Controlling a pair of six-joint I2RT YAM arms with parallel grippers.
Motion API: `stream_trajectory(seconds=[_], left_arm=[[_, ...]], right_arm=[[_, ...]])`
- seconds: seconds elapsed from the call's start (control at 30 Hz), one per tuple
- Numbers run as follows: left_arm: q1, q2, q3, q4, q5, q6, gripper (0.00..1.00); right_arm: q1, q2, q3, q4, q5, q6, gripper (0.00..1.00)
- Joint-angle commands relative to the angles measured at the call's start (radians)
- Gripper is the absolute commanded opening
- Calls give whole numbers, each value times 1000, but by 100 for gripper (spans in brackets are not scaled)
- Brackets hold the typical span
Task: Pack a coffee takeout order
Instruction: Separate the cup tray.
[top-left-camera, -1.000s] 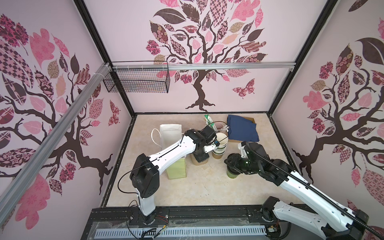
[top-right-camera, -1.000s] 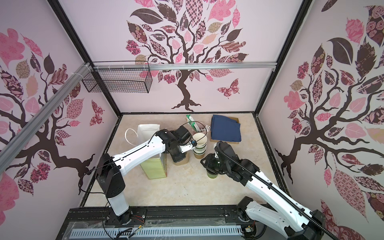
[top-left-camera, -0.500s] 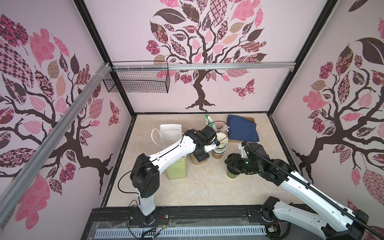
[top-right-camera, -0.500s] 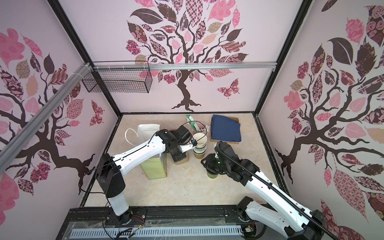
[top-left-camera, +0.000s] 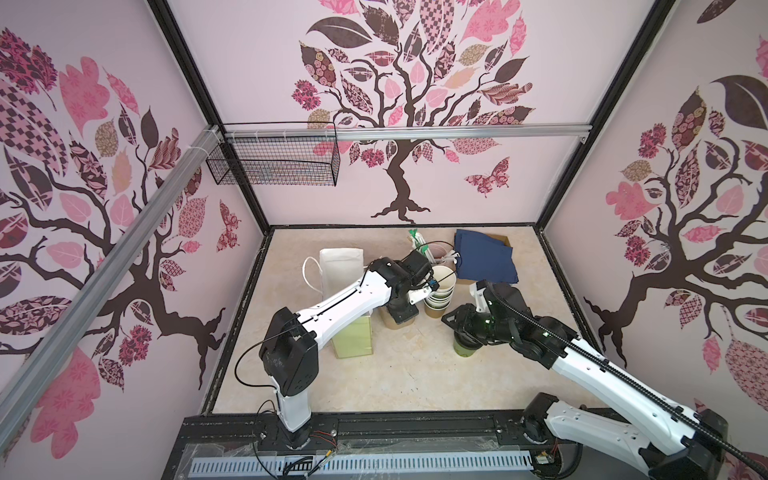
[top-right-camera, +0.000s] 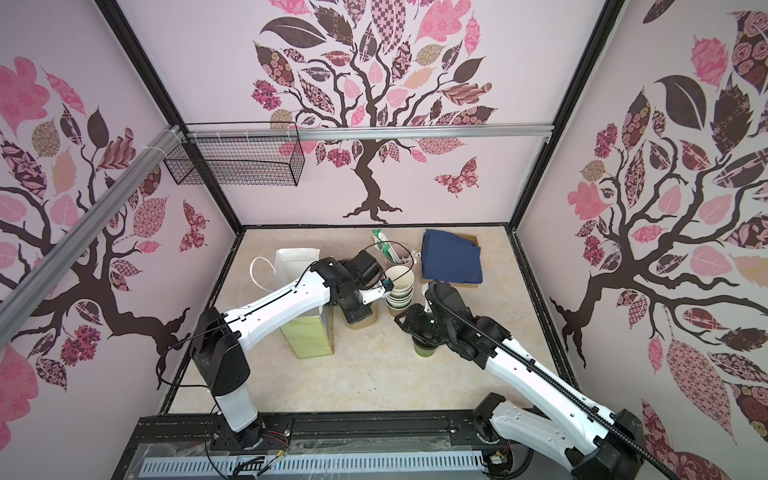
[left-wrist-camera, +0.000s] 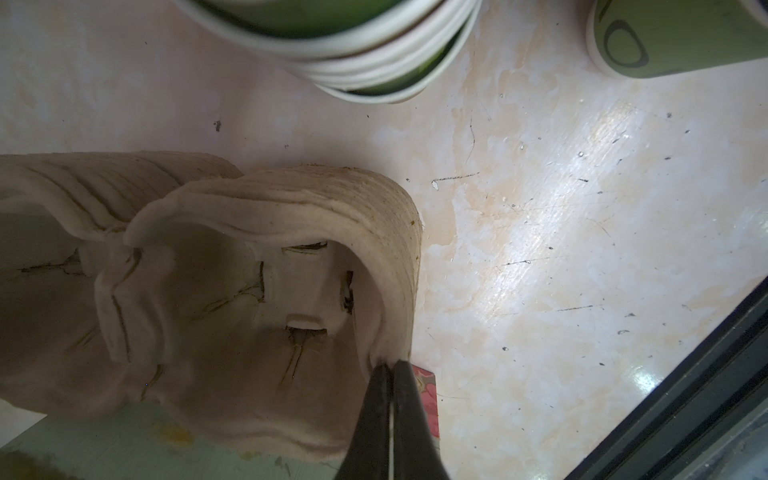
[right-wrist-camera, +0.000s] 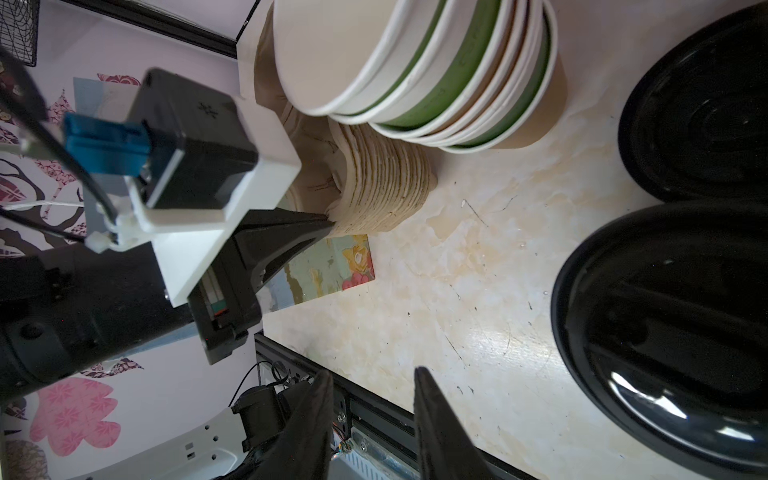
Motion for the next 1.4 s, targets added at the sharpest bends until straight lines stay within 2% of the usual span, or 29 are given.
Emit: stream_trajectory(seconds=[0.0,0.4,0.73,1.13,1.37], left_arm=[[8,-39,39,-29,21,-21,0],[8,-77,35,-1,15,-43,0],[13,-75,21,22,14,-51,0],[14,-69,27,26,20,-55,0],[14,-66,24,22,24,-52,0]], right_arm=[[1,5,-27,21,-6,122,35],[2,49,-70,133,-29,158,35],[45,157,-104,345,-11,237,36],[84,229,-197,569,-11,335,47],[100,270,-188,634,2,350,54]])
